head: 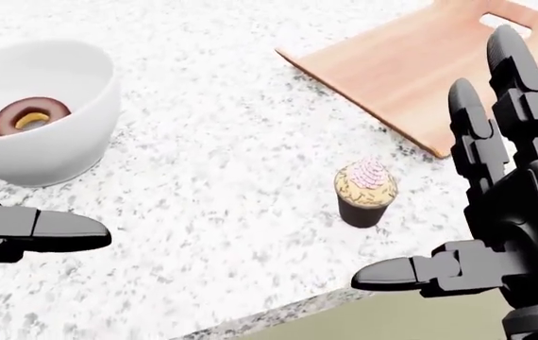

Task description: Pick up the bowl with donut and place it on the tray. Pick up the cupcake and place it on the tray.

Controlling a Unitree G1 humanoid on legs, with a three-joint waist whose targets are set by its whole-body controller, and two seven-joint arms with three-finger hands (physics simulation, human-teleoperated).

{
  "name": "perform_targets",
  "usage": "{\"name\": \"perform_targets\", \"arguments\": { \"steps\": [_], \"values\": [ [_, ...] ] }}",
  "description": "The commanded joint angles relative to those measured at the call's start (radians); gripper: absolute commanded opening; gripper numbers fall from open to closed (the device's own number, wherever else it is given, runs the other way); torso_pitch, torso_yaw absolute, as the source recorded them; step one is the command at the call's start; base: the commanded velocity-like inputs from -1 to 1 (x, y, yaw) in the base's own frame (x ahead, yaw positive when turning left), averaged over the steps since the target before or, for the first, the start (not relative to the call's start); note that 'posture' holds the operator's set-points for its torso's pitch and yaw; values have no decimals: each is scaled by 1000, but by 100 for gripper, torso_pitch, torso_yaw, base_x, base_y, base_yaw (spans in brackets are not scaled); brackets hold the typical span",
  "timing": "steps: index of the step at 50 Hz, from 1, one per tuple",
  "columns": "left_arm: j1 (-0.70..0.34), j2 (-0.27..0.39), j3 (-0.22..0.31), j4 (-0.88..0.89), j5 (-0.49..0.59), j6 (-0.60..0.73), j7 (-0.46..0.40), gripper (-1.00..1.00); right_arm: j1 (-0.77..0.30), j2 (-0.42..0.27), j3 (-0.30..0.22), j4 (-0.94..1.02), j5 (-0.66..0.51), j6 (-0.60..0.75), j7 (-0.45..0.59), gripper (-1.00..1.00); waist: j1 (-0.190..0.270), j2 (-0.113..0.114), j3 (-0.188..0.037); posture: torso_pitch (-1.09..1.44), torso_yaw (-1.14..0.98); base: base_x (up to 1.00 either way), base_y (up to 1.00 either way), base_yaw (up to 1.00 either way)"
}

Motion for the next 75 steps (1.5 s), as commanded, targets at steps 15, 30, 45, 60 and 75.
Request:
{"name": "perform_targets", "arguments": {
  "steps": [15, 30, 45, 60, 75],
  "values": [
    [-182, -35, -282, 316, 926, -238, -424, 100, -17, 9, 15, -30, -3, -41, 5, 100, 1, 2, -19, 0, 0, 0, 0, 0],
    [-241, -184, -262, 689, 1353, -646, -576, 100, -9, 6, 13, -9, 12, -72, 6, 100, 17, -27, -42, 0, 0, 0, 0, 0],
    [-253, -195, -268, 945, 1516, -872, -502, 100, -2, 8, 11, 4, 16, -92, 8, 100, 22, -29, -51, 0, 0, 0, 0, 0],
    [-266, -184, -267, 1093, 1598, -907, -480, 100, -11, 1, 1, -10, 29, -71, -3, 100, 16, -21, -57, 0, 0, 0, 0, 0],
    [-242, -197, -274, 1116, 1613, -931, -468, -12, -1, 4, -1, -25, 33, -65, -7, 100, 7, -10, -57, 0, 0, 0, 0, 0]
  ]
}}
